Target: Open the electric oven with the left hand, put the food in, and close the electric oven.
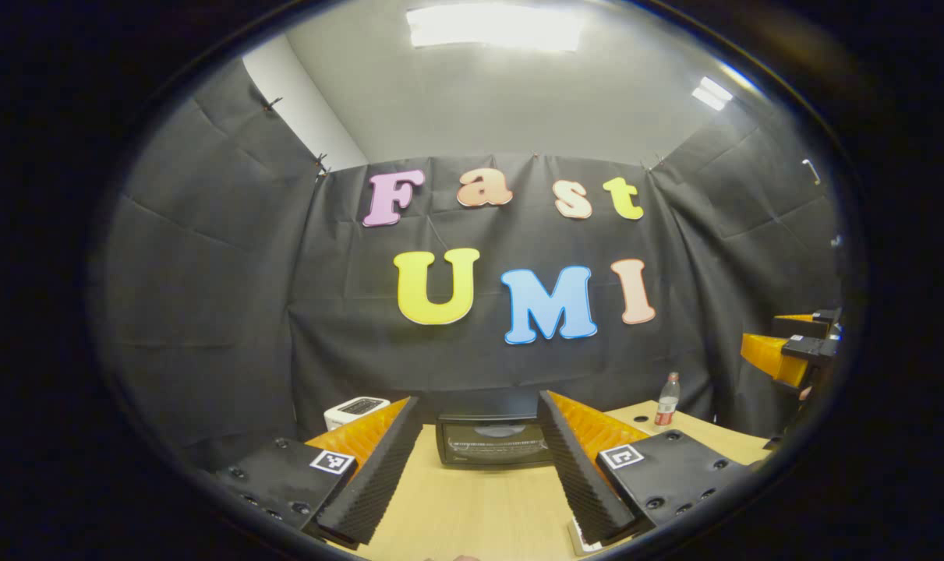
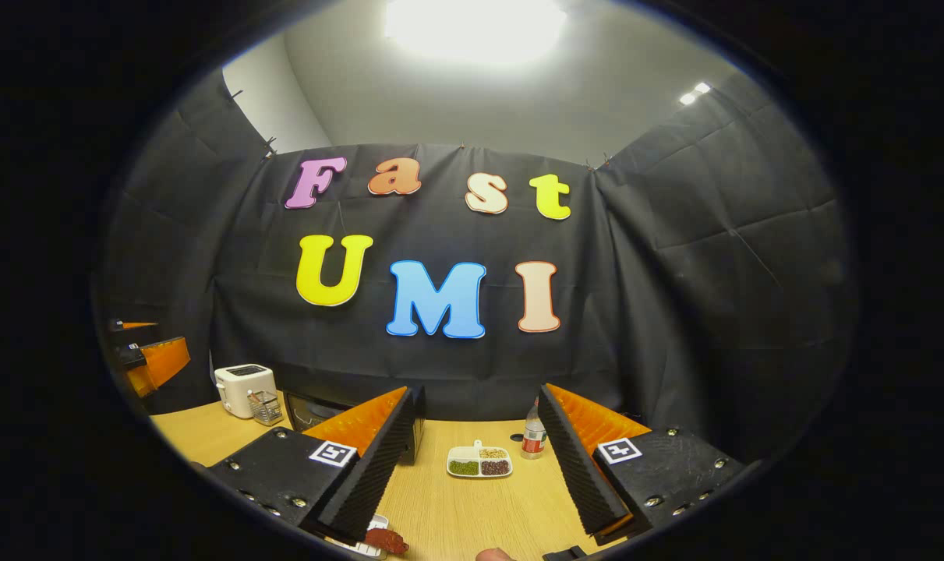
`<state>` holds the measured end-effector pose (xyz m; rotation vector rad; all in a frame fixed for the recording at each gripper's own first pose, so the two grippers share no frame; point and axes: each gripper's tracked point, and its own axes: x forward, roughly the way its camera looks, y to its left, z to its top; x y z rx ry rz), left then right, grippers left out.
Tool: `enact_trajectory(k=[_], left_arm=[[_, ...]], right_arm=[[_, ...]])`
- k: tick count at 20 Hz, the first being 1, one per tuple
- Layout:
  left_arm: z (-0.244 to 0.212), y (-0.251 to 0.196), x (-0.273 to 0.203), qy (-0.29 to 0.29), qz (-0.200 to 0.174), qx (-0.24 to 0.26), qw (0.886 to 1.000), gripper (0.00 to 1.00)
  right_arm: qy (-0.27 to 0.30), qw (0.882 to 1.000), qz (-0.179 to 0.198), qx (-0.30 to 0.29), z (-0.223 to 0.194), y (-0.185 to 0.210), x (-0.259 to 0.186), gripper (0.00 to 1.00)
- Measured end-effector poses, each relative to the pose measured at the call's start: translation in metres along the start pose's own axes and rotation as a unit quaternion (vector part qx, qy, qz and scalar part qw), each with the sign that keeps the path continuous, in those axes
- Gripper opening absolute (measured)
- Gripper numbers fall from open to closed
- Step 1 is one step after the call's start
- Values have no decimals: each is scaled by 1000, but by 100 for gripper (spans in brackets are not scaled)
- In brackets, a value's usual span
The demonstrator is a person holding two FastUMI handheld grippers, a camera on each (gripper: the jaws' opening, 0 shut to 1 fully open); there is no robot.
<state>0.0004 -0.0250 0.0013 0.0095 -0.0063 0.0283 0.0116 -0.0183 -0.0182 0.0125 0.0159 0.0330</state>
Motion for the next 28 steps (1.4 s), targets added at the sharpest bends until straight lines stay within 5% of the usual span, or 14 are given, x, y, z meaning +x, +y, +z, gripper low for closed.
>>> enact_trajectory(k=[11, 20, 28], left_arm=[[-5, -11, 60, -15, 5, 7, 1000, 100], [-45, -19, 186, -4, -39, -15, 999, 100], [-126, -33, 282, 46, -70, -19, 996, 98]], right_arm=[[1, 1000, 23, 8, -11, 4, 21, 96], [12, 1000, -26, -1, -18, 12, 59, 96], [40, 995, -94, -13, -37, -5, 73, 96]])
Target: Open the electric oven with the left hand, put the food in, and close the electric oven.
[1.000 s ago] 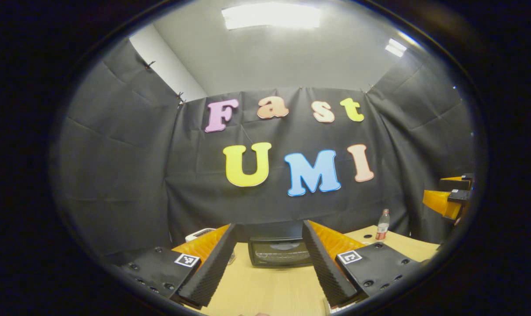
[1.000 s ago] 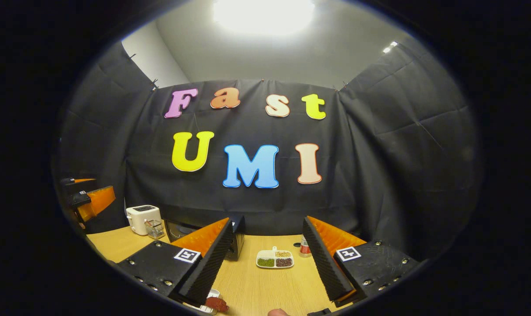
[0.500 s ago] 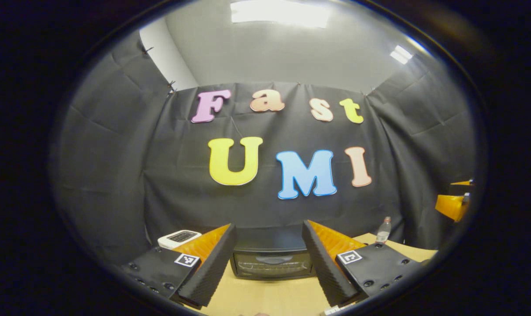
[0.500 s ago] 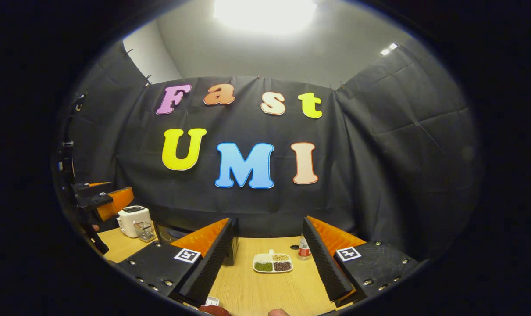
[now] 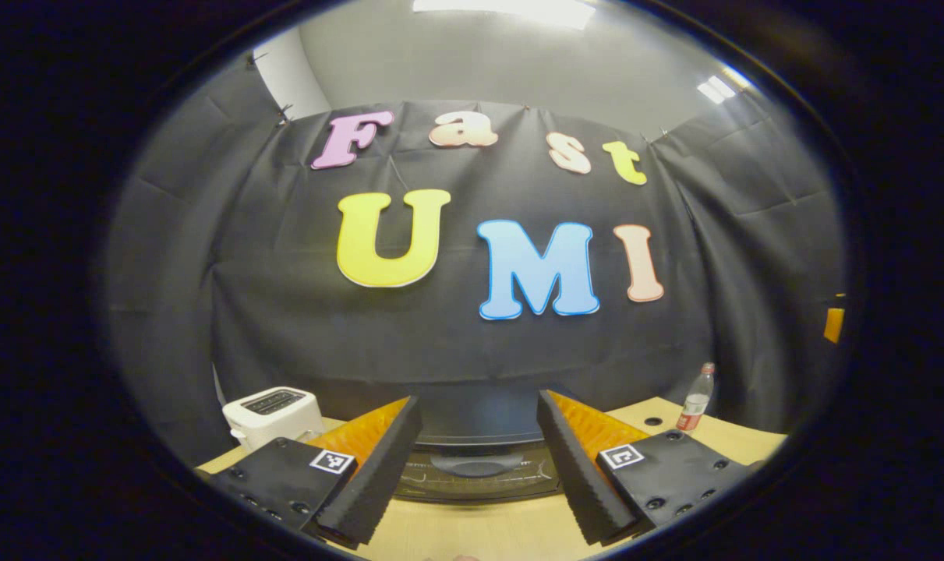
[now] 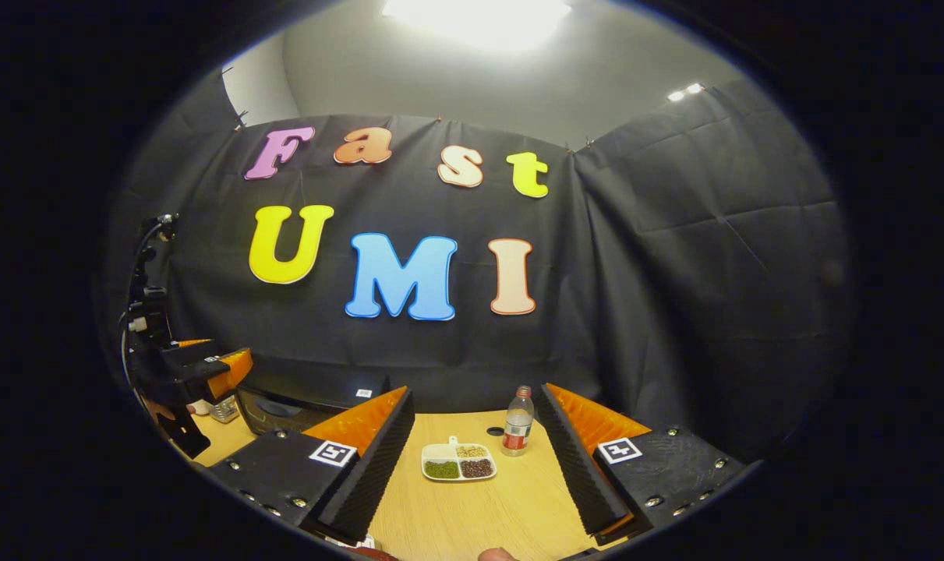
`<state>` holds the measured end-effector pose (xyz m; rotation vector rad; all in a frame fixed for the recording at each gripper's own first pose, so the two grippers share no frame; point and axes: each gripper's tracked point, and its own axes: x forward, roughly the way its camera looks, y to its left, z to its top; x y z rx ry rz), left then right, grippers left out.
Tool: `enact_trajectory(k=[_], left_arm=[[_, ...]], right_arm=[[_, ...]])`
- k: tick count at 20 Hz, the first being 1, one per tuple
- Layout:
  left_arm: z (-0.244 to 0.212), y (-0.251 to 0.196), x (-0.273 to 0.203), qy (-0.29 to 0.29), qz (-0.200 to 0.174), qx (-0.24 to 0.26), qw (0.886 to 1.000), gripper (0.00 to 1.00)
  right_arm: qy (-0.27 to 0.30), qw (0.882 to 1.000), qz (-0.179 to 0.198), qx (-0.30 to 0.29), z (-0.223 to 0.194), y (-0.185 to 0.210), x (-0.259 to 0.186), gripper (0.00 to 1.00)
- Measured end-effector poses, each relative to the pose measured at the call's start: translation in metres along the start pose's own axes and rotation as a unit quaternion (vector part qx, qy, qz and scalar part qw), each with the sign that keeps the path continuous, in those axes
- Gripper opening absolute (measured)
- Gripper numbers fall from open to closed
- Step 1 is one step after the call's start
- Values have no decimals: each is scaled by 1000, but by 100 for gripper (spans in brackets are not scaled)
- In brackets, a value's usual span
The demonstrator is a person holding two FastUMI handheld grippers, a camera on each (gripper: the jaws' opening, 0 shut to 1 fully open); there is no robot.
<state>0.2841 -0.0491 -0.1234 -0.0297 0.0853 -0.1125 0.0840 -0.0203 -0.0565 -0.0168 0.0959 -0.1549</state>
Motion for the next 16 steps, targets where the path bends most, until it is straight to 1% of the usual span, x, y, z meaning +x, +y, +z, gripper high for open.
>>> enact_trajectory(k=[1, 3, 4, 6, 7, 8, 11, 16], left_arm=[[-10, 0, 13, 6, -3, 4, 1000, 100], [-27, -1, 36, 18, -9, 7, 1000, 98], [-36, -2, 47, 22, -12, 7, 1000, 100], [-53, -3, 68, 36, -14, 13, 999, 100], [-64, -4, 76, 44, -17, 13, 999, 94], [-73, -7, 82, 53, -21, 12, 998, 100], [-103, -11, 96, 83, -23, 9, 996, 100], [-132, -11, 98, 117, -15, 10, 993, 100]], right_arm=[[4, 1000, -9, -2, -2, -3, 1, 96], [11, 1000, -28, -6, -7, -9, 3, 96], [15, 999, -35, -9, -11, -11, 4, 96], [26, 998, -47, -12, -18, -14, 3, 96], [31, 998, -52, -13, -20, -16, 3, 96], [36, 998, -57, -15, -23, -19, 3, 96], [46, 997, -66, -22, -28, -24, 3, 96], [44, 996, -72, -31, -23, -29, 8, 97]])
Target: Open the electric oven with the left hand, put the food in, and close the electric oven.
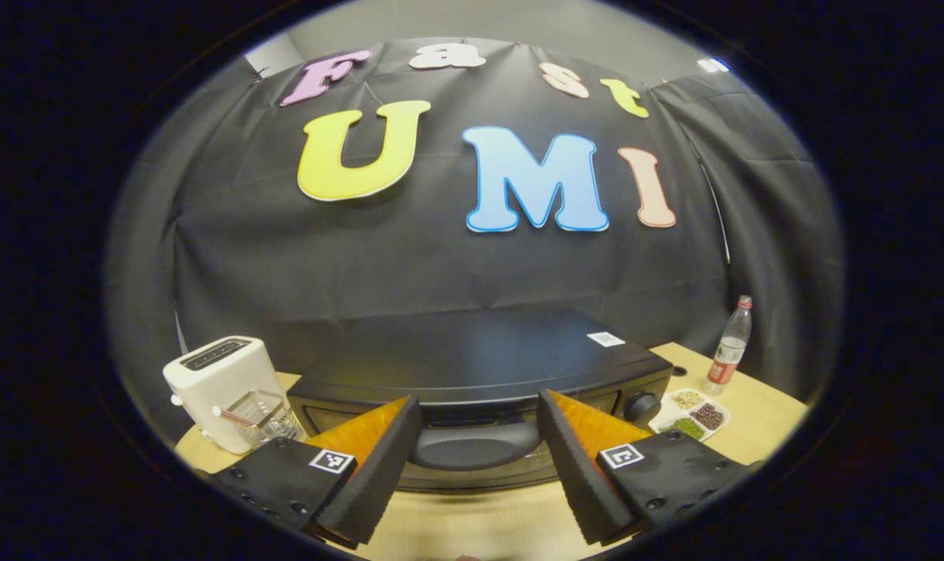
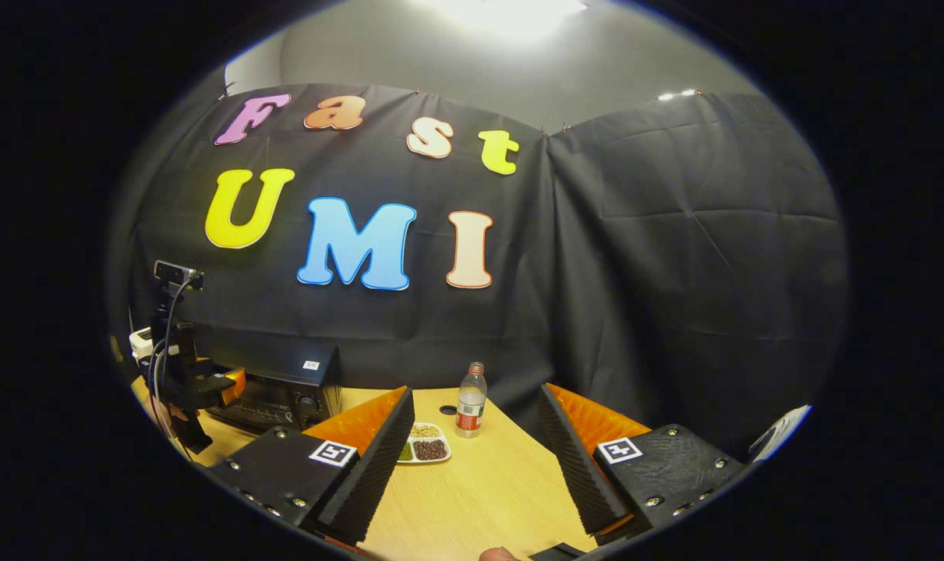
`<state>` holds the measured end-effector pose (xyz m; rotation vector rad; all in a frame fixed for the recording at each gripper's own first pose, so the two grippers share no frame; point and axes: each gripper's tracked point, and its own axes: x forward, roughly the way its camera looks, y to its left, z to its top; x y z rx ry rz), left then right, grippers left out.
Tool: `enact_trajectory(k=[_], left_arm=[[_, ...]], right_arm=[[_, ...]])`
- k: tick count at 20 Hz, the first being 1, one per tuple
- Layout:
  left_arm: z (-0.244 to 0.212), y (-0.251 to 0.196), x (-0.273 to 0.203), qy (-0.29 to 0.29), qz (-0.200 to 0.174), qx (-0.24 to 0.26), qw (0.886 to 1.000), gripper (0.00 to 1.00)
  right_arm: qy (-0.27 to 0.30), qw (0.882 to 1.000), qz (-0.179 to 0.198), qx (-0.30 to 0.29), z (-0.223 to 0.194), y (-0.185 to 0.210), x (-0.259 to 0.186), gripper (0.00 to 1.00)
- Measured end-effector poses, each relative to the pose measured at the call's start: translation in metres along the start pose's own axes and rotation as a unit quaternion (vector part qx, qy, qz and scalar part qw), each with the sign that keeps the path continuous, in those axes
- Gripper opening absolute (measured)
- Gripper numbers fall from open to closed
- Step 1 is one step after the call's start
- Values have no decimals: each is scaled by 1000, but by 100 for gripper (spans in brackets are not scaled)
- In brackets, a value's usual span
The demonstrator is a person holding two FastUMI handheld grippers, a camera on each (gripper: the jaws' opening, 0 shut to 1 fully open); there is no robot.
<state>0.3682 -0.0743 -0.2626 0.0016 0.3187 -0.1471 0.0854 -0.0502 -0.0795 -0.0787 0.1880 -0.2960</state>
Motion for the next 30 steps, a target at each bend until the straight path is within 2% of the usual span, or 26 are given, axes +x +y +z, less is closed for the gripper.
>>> enact_trajectory(k=[4, 6, 7, 8, 16, 19, 20, 21, 30], left_arm=[[-1, -1, 1, -11, 3, -6, 1000, 100], [0, -1, -5, -11, 5, -3, 1000, 95], [-2, -1, -8, -13, 7, -1, 1000, 99], [-4, -2, -11, -12, 8, -1, 1000, 94], [-24, -7, -47, 3, 9, 0, 1000, 100], [-36, -10, -59, 13, 11, 0, 1000, 100], [-41, -11, -63, 18, 11, 1, 1000, 94], [-47, -12, -67, 24, 12, 1, 1000, 100], [-101, -20, -92, 63, 15, 5, 998, 98]], right_arm=[[-2, 1000, 5, -9, 2, 2, 1, 96], [-3, 1000, 8, -9, 4, 2, -1, 97], [-4, 1000, 9, -7, 4, 1, -2, 97], [-4, 1000, 9, -6, 5, 0, -2, 97], [-8, 1000, 15, 1, 4, -13, -9, 96], [-5, 1000, 21, 2, 3, -13, -14, 97], [-5, 1000, 23, 2, 2, -14, -15, 96], [-4, 1000, 26, 1, 1, -14, -17, 97], [7, 999, 47, -9, -6, -18, -28, 96]])
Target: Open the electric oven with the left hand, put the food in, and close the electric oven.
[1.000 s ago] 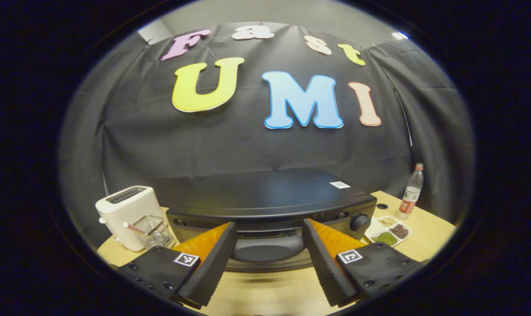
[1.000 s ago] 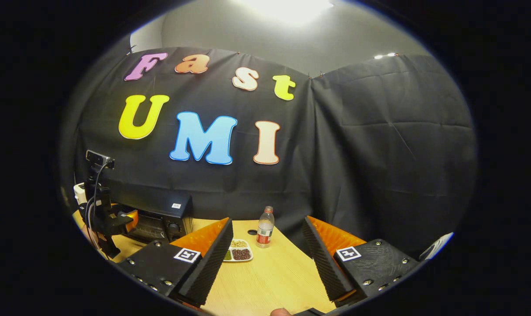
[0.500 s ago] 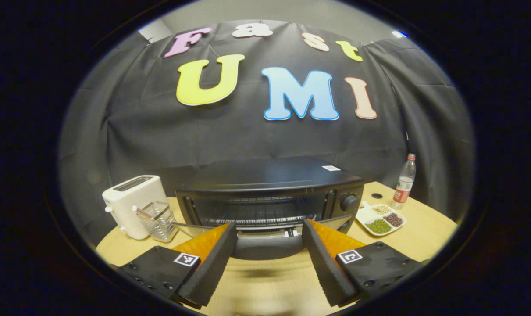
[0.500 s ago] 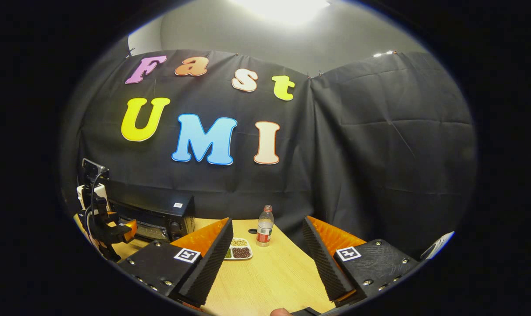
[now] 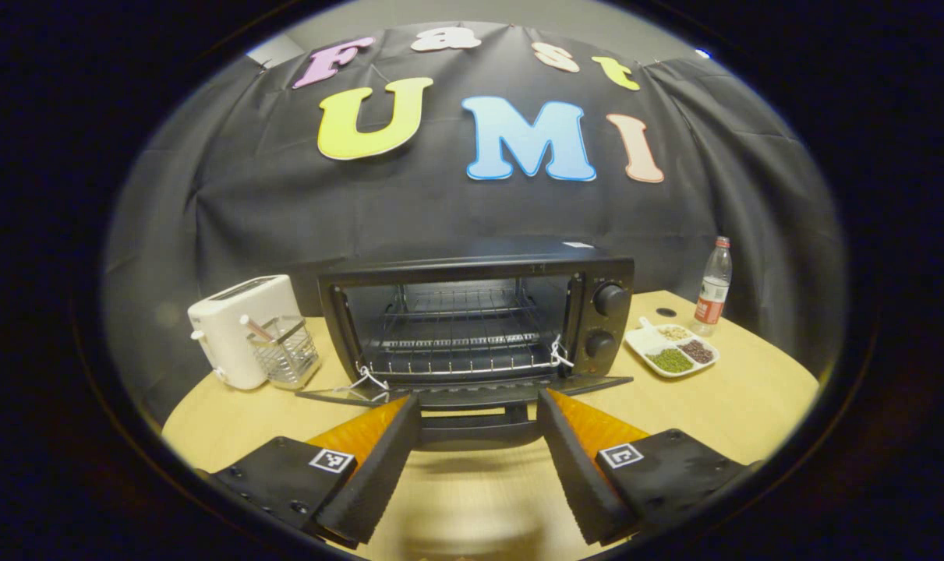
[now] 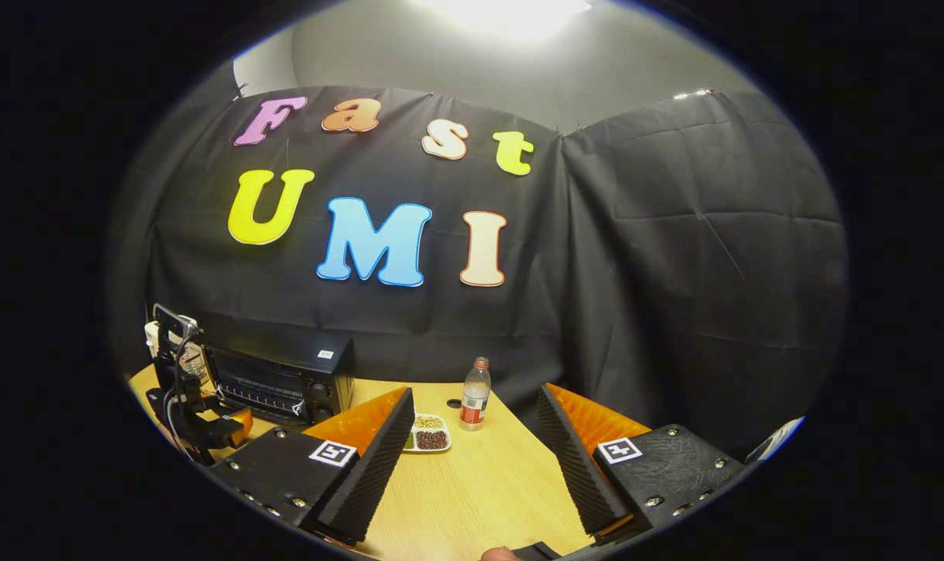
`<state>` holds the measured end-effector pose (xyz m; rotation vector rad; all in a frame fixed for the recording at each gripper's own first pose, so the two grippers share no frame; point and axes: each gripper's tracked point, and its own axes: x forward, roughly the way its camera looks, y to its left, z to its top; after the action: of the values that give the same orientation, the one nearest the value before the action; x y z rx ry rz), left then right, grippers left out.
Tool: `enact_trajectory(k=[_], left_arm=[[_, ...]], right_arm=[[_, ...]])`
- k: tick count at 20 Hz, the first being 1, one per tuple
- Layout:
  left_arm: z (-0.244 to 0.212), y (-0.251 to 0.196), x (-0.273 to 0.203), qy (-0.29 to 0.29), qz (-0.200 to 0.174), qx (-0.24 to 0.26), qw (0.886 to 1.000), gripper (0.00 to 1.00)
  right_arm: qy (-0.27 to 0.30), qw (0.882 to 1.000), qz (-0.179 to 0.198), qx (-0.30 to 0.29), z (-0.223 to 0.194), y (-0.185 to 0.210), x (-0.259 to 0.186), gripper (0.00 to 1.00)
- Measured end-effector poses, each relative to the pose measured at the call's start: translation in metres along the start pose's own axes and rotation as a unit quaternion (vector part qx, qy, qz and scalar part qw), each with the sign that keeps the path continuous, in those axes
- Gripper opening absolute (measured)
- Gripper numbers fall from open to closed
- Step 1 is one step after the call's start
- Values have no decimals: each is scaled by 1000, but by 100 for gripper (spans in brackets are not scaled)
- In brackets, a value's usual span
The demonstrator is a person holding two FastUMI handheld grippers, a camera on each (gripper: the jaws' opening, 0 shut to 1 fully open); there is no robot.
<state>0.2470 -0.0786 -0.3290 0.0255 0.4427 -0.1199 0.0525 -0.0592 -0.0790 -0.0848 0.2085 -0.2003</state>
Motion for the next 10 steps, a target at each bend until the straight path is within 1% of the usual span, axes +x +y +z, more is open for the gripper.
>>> enact_trajectory(k=[2, 5, 6, 7, 8, 10], left_arm=[[-15, -2, -3, 11, 1, -2, 1000, 100], [-43, -5, -7, 38, 0, -6, 999, 100], [-48, -5, -11, 41, 0, -7, 999, 98], [-49, -6, -16, 38, -1, -9, 999, 94], [-45, -6, -25, 31, -3, -12, 999, 100], [-35, -4, -40, 17, -1, -15, 1000, 98]], right_arm=[[5, 1000, 7, -3, -3, 0, -3, 97], [15, 1000, 23, -6, -10, 6, -6, 97], [17, 999, 32, -5, -13, 9, -6, 97], [20, 999, 41, -4, -15, 13, -7, 97], [22, 998, 51, -2, -17, 17, -7, 97], [25, 997, 67, 2, -19, 25, -6, 96]])
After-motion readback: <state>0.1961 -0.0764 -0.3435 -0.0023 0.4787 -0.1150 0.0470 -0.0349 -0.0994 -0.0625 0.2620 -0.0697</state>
